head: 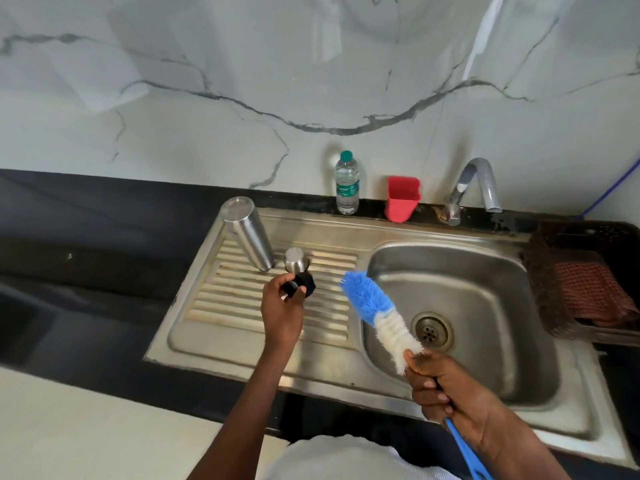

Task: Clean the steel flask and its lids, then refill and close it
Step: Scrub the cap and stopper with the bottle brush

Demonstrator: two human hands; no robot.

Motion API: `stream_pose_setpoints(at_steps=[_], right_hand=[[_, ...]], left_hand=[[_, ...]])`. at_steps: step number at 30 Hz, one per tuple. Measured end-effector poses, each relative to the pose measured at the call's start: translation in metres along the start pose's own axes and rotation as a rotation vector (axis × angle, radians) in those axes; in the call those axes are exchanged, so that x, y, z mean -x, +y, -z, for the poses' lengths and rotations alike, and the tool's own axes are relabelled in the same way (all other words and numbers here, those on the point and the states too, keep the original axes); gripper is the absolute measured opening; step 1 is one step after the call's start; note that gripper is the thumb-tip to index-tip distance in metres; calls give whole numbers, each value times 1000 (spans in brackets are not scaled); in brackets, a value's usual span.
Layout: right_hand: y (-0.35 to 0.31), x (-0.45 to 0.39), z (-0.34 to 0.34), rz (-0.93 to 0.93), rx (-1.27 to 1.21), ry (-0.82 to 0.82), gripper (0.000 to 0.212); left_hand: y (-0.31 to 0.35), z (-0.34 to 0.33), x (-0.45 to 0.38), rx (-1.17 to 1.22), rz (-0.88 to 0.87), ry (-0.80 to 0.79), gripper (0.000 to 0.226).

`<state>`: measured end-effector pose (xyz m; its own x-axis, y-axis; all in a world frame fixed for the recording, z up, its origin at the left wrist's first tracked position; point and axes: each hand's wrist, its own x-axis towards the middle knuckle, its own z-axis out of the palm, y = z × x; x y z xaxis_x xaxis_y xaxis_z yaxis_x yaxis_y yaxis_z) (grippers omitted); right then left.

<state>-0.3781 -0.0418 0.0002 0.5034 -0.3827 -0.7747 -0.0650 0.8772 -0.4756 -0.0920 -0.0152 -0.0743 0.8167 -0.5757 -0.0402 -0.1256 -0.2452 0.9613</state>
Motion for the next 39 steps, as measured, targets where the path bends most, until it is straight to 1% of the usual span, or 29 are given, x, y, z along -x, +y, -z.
stream_pose_setpoints(at_steps=[2, 3, 5, 6, 8, 9, 13, 16, 17, 21, 24, 27, 29, 33, 37, 39], right_hand=[[3, -7, -10, 10, 70, 34, 9], [5, -10, -15, 16, 109, 51, 9], [7, -16, -23, 29, 173, 83, 8], [8, -19, -27, 33, 193, 97, 8], [8, -24, -34, 43, 223, 119, 7], [7, -26, -37, 49, 233, 128, 7], [2, -32, -45, 77, 260, 166, 14], [-1, -34, -46, 109, 275, 197, 7], [0, -35, -46, 120, 279, 205, 3], [4, -36, -41, 133, 267, 239, 11], [9, -36, -39, 119, 260, 259, 8], [14, -35, -37, 112, 239, 253, 9], [15, -35, -36, 110, 239, 252, 12], [16, -36, -35, 100, 258, 252, 14], [14, -36, -37, 96, 271, 251, 15], [13, -35, -37, 92, 268, 250, 14]], left_hand=[[-3, 15, -4, -7, 69, 34, 26], [-3, 22, -6, -49, 67, 25, 28], [-3, 31, -11, -174, 5, -30, 38], [-5, 35, -14, -245, -35, -51, 37], [-9, 39, -21, -393, -120, -81, 20], [-12, 38, -25, -449, -145, -107, 17], [-19, 30, -41, -556, -208, -205, 18], [-25, 23, -51, -640, -242, -259, 11], [-27, 22, -54, -639, -229, -265, 10], [-34, 23, -61, -581, -216, -252, 11], [-37, 23, -62, -568, -214, -247, 14], [-43, 24, -62, -521, -161, -228, 24], [-48, 25, -64, -519, -128, -246, 31], [-47, 28, -65, -572, -165, -293, 36], [-46, 32, -64, -600, -203, -327, 50], [-50, 34, -67, -620, -204, -340, 51]])
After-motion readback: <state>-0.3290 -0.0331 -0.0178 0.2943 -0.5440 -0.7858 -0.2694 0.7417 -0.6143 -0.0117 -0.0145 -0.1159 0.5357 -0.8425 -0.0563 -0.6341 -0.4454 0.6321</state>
